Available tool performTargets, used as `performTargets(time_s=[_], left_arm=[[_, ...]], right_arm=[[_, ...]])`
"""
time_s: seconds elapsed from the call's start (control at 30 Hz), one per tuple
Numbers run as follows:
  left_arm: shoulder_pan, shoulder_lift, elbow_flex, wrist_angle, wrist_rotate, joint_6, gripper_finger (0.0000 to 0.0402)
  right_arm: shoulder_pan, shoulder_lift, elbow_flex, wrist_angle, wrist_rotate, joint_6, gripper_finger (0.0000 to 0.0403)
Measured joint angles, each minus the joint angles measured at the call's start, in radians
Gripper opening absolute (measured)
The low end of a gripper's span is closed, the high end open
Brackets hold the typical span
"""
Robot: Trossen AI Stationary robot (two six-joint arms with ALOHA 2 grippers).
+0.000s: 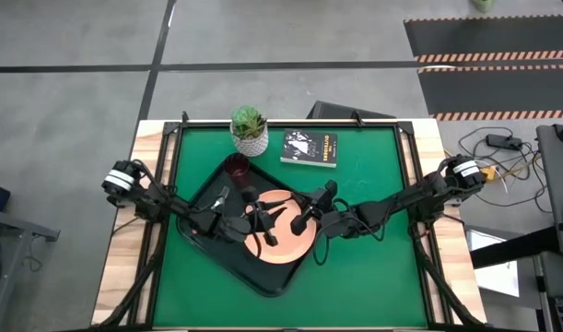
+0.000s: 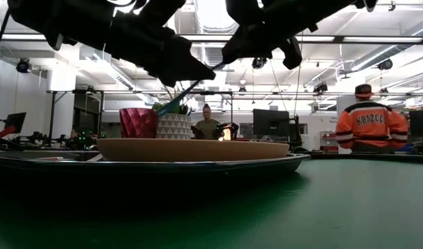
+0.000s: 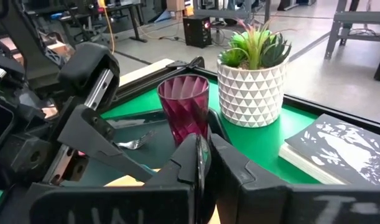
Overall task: Pick and place plate/cup/fork/spoon on tray
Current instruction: Put the blue spoon on the black tray to the right of the pink fork
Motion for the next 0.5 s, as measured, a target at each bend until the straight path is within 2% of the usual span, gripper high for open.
performTargets(time_s=[0.23, 0.37, 0.5], left_arm=[[-0.033, -0.014, 0.019, 0.005, -0.01, 0.008, 0.0038], [-0.067, -0.03, 0.058, -0.055, -0.092, 0.065, 0.0039], [-0.057, -0.029, 0.066, -0.079, -0.074, 0.067, 0.0062]], right_arm=[[0.001, 0.0, -0.004, -0.004, -0.011, 0.003, 0.0012], [0.001, 0.0, -0.005, -0.011, -0.012, 0.004, 0.0012], [0.001, 0.0, -0.006, -0.011, -0.012, 0.003, 0.0012]])
